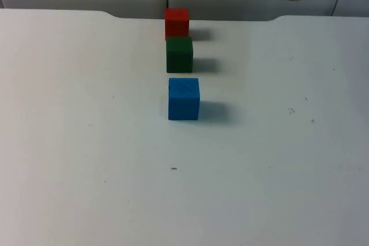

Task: Pick up the basket with the left hand and place the blue cube into the basket with the right hand.

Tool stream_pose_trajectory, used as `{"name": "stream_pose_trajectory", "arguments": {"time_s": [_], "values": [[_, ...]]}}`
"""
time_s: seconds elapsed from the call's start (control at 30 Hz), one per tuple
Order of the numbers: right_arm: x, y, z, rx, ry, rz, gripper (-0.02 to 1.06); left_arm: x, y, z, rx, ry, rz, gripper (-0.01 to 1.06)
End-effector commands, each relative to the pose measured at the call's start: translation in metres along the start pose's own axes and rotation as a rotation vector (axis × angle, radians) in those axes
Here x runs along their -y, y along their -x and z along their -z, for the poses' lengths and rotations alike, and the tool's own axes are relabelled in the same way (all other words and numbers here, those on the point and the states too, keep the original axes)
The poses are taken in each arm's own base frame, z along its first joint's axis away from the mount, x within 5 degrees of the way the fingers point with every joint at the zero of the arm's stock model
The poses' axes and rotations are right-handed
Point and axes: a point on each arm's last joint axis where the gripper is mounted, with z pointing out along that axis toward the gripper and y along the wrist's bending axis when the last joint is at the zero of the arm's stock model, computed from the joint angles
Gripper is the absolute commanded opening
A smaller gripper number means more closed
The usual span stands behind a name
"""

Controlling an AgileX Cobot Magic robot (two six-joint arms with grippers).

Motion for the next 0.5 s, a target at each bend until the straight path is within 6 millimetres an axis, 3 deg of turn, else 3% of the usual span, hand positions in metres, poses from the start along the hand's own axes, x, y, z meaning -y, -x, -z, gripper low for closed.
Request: {"name": "stream_pose_trajectory", "arguments": {"time_s": [0.0, 0.1, 0.27, 0.33, 0.47], "values": [[0.001, -0.001, -0.001, 0.006, -0.014, 0.000, 1.04, -0.003, -0.005, 0.008, 0.051, -0.041, 0.023, 0.00], [0.001, -0.001, -0.001, 0.006, -0.014, 0.000, 1.04, -0.013, -0.027, 0.010, 0.090, -0.096, 0.044, 0.00], [0.001, -0.001, -0.001, 0.006, -0.014, 0.000, 1.04, -0.059, -0.082, 0.024, 0.102, -0.108, 0.113, 0.00], [0.001, -0.001, -0.001, 0.006, -0.014, 0.000, 1.04, -0.063, -0.084, 0.029, 0.101, -0.107, 0.112, 0.00], [0.001, -0.001, -0.001, 0.006, -0.014, 0.000, 1.04, -0.115, -0.119, 0.056, 0.070, -0.041, 0.192, 0.00]]}}
